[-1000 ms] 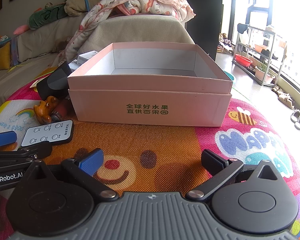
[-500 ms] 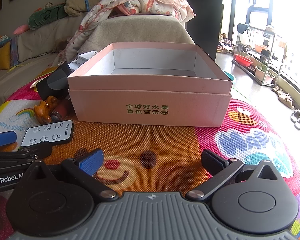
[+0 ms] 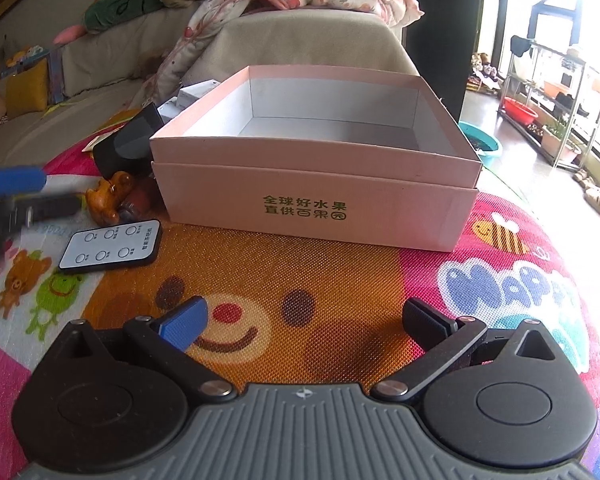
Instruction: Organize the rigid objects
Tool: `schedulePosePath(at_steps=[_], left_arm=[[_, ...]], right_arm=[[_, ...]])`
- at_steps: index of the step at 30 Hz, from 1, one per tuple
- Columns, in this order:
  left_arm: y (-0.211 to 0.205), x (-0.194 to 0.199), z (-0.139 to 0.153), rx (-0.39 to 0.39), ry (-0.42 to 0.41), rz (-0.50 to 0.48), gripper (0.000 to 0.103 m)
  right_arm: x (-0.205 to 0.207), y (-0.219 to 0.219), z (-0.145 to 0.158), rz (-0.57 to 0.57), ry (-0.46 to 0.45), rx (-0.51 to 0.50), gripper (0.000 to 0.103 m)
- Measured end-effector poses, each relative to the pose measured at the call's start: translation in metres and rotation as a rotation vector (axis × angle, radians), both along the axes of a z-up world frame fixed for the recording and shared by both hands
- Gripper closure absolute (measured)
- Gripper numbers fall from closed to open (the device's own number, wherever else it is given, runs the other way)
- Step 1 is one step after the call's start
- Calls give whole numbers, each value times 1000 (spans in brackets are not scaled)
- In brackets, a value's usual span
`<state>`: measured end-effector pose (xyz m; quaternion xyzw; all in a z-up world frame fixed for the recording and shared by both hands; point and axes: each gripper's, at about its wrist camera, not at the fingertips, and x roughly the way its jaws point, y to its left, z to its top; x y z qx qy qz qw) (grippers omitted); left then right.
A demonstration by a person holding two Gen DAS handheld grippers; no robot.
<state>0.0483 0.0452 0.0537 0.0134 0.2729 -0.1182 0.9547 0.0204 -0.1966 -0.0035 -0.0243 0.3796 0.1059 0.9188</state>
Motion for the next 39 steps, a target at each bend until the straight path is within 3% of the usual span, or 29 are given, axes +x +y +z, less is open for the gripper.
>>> schedulePosePath(at_steps=[3, 5, 8, 11, 16, 21, 23, 26, 30, 35, 39], left_arm=[[2, 40, -2, 34, 19, 11, 26], [3, 64, -9, 12, 73, -6, 28], [5, 71, -23, -38, 112, -30, 50], [11, 47, -23, -81, 77, -66, 59], [30, -17, -26, -209, 84, -130, 60], [55, -60, -35, -304, 100, -62, 61], [63, -70, -42, -288, 80, -5, 60], [73, -70, -52, -314, 125, 14, 59], [79, -70, -54, -353, 127, 28, 60], [75, -72, -55, -339, 121, 21, 60], [66, -77, -54, -324, 120, -24, 60]], right_arm=[[-1, 1, 0, 2, -1, -4, 0], [-1, 1, 0, 1, -4, -5, 0], [-3, 0, 0, 1, -8, -1, 0], [-3, 0, -1, 0, -11, 2, 0], [-1, 1, 0, 3, 1, -11, 0], [-4, 1, 3, 48, 4, 4, 0], [-12, 0, 8, 102, 9, 73, 0], [-29, 9, 14, 220, 35, 198, 0], [-52, 54, 15, 325, -15, 68, 0], [-73, 103, 12, 425, -106, -105, 0], [-76, 97, 12, 397, -192, -242, 1]])
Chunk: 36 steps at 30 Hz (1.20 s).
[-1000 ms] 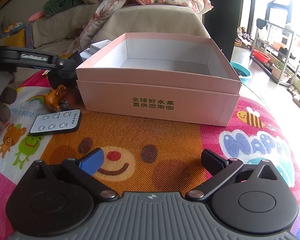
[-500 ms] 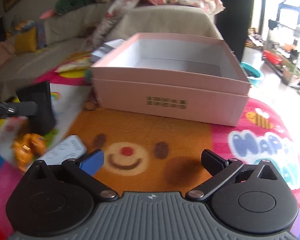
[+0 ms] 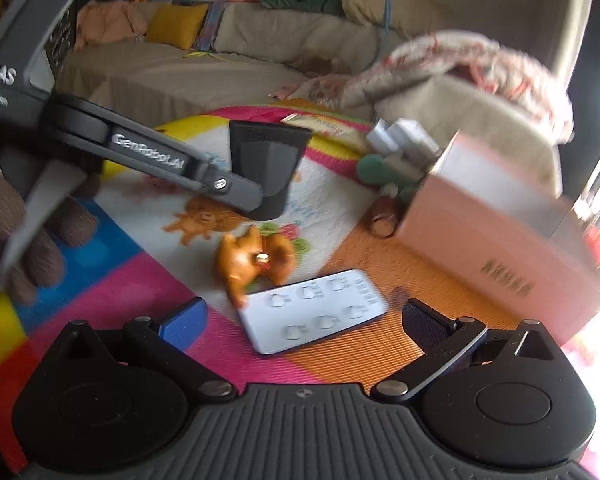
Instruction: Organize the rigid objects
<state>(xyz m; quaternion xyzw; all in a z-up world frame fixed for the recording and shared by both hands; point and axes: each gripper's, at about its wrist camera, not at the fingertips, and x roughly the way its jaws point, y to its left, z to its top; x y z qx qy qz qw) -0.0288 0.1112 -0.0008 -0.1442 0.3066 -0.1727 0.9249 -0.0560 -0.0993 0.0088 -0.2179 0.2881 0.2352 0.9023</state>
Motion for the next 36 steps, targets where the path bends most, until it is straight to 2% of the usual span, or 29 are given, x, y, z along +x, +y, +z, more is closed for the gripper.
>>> schedulePosePath(at_steps=[2, 4, 7, 10, 12, 16, 18, 21, 23, 27, 34, 35, 36], left_arm=[[-8, -1, 0, 8, -1, -28, 60], [-17, -2, 0, 8, -5, -58, 61], [-32, -4, 0, 2, 1, -120, 61], [-44, -8, 1, 20, 1, -164, 61], [-41, -12, 8, 17, -19, -150, 61], [-31, -29, 31, -17, -61, -176, 61], [-40, -37, 35, 27, -59, -203, 61], [-61, -39, 28, 122, -11, -220, 61], [-74, -39, 20, 150, 0, -229, 61], [-89, -34, 7, 165, 40, -209, 60], [-79, -40, 7, 178, 3, -143, 60], [-76, -41, 7, 181, 1, -133, 60], [-73, -42, 7, 181, 6, -127, 61]], right_arm=[[7, -15, -2, -83, -32, -33, 0], [18, -35, -2, -169, -19, -23, 0], [33, -67, -1, -264, 60, 58, 0], [39, -89, -5, -317, 152, 185, 0], [43, -97, -6, -329, 193, 230, 0], [38, -99, -8, -338, 186, 238, 0], [39, -101, -9, -340, 186, 241, 0], [40, -101, -9, -340, 185, 242, 0], [40, -101, -9, -340, 186, 242, 0], [41, -103, -8, -337, 204, 248, 0], [42, -98, -7, -341, 209, 242, 0], [40, -96, -5, -327, 210, 263, 2], [38, -93, -4, -303, 212, 292, 9]])
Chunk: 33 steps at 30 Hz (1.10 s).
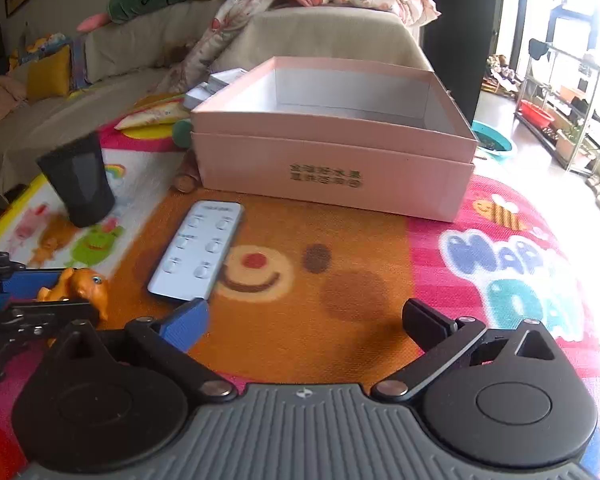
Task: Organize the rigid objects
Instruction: 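Grasp and lift the brown toy dog with the left gripper while the right gripper grasps the white remote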
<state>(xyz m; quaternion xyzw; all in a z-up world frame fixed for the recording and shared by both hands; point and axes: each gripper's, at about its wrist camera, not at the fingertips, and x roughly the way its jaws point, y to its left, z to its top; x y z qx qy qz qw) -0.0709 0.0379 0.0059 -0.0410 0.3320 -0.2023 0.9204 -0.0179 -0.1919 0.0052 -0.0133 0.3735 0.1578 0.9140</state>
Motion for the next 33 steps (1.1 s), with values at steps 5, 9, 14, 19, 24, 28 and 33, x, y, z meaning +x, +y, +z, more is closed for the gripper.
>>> schedulePosePath(at_steps=[5, 9, 14, 19, 24, 28, 33], left_arm=[[2, -6, 0, 9, 0, 7, 60], [-7, -14, 1, 75, -35, -4, 61], [-5, -18, 1, 73, -51, -20, 61], [-13, -23, 15, 51, -101, -93, 64], [-28, -1, 55, -22, -192, -138, 64], [-37, 23, 85, -61, -251, -138, 64], [-40, 26, 75, -19, -177, -198, 64]], right_arm=[[8, 32, 6, 41, -28, 32, 20], [23, 58, 2, 54, -39, -54, 35], [8, 58, 11, 139, -59, -108, 65], [-17, 22, 21, 111, -77, -120, 65], [-26, -22, 48, 20, -133, -95, 102], [-15, -46, 72, -63, -207, -65, 102], [-13, -62, 69, -63, -237, -101, 86]])
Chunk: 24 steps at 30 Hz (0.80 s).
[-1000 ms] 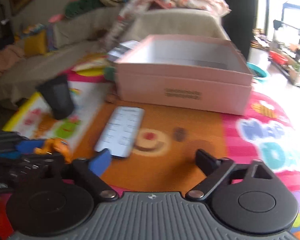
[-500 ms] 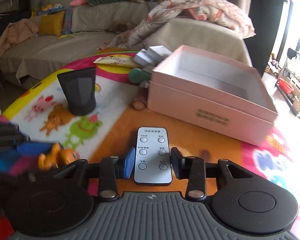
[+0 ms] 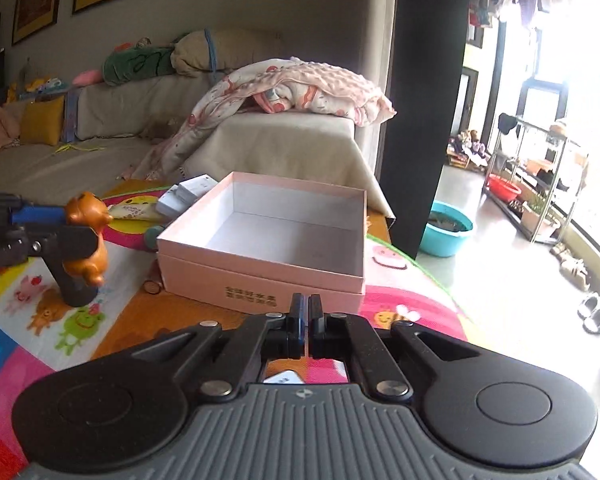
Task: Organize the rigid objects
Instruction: 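Grasp and lift the brown toy dog with the left gripper while the right gripper grasps the white remote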
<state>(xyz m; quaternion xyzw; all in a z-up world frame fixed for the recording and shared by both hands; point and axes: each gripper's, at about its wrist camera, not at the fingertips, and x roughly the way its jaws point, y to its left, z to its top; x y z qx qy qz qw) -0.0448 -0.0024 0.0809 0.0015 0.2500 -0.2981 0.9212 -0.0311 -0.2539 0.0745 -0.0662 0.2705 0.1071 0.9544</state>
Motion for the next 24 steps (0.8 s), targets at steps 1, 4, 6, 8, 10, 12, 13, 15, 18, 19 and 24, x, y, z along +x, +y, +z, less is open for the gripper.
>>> schedulePosePath(at_steps=[1, 4, 6, 8, 10, 12, 13, 15, 18, 19, 24], left_arm=[[2, -1, -11, 1, 46, -14, 64], [3, -6, -40, 25, 134, -22, 64], [4, -5, -53, 32, 176, -16, 64], [3, -5, -61, 35, 204, -16, 64], [1, -7, -67, 56, 209, -12, 63], [1, -9, -69, 54, 193, -4, 62], [0, -8, -69, 57, 192, 2, 60], [-2, -9, -72, 78, 201, 13, 59], [-5, -11, -75, 101, 177, 23, 61], [-4, -11, -74, 103, 169, 29, 64], [-1, -11, -67, 82, 117, 27, 71]], right_arm=[[0, -4, -5, 13, 23, -6, 74], [-1, -16, -29, 26, 85, 17, 17], [1, -14, -46, 47, 140, 6, 17], [4, -8, -60, 64, 162, -8, 17], [12, -2, -68, 78, 186, -4, 18], [18, 1, -71, 83, 204, 22, 28], [19, 4, -69, 91, 211, 29, 34], [16, 11, -66, 115, 215, 26, 57], [7, 22, -63, 128, 207, -1, 64], [4, 24, -63, 128, 201, -13, 64], [-5, 25, -58, 117, 190, -19, 64]])
